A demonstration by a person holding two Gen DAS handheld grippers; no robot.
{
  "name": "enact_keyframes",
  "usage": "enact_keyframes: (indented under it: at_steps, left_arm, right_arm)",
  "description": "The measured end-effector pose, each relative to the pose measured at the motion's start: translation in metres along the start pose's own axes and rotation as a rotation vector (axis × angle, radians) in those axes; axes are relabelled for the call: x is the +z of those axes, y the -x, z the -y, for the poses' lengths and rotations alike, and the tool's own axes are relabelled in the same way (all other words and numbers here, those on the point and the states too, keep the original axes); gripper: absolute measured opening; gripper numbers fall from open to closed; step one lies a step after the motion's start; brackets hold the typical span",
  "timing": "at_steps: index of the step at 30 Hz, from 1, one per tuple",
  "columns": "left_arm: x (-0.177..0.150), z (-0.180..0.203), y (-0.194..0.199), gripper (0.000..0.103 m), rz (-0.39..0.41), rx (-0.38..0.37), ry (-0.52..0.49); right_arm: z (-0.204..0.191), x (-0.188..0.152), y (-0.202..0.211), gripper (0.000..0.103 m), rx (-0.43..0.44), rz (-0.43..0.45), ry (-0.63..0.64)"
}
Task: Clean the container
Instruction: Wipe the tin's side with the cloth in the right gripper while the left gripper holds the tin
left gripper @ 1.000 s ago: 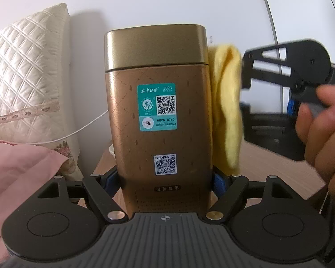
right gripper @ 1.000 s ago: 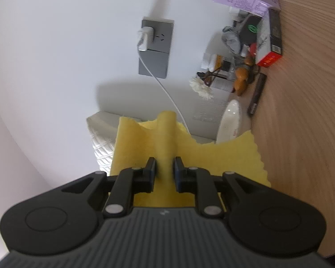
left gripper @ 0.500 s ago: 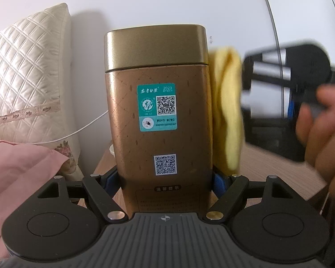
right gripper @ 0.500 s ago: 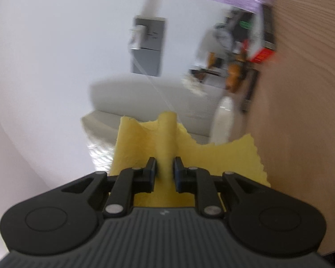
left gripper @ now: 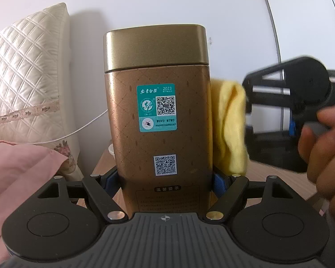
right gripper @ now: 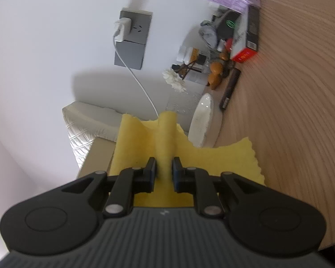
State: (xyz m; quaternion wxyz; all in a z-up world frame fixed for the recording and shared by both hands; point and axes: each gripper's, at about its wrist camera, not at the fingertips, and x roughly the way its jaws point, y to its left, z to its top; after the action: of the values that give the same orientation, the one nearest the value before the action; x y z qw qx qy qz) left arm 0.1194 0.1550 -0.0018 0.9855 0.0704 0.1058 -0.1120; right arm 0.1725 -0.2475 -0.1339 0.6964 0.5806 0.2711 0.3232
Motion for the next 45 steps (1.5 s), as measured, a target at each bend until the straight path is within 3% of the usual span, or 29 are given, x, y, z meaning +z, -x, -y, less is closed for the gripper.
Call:
enact_keyframes:
  at_steps: [6,13,24,32,40,42,45]
  left_arm:
    - [-0.008,0.012,0.007,0.082,0.004,-0.012,-0.008]
    - [-0.015,0.02,0.012,0.082,0.001,-0.027,-0.009]
    - [-0.026,0.042,0.022,0.082,0.002,-0.024,-0.011]
    - [-0.029,0.045,0.025,0.082,0.004,-0.024,-0.018]
    - [-0.032,0.048,0.03,0.082,0.003,-0.024,-0.018]
    - [-0.038,0.065,0.046,0.082,0.002,-0.019,-0.008]
    - [-0.033,0.058,0.033,0.082,0.002,-0.01,-0.011]
  right_arm:
    - [-0.031,0.012,-0.002,0.016,0.068,0.043,0.05]
    - [-0.011,0.006,0.0,0.016,-0.018,0.022,0.029]
    - [-0.04,0.001,0.012,0.016,0.044,0.033,0.079]
    - [0.0,-0.014,0.018,0.016,-0.051,0.013,0.024]
    - [-0.037,0.0,0.015,0.016,0.036,0.031,0.095]
    - [-0.042,0.003,0.014,0.016,0.04,0.038,0.113]
    - [-0.034,0.002,0.012,0.016,0.01,0.034,0.119]
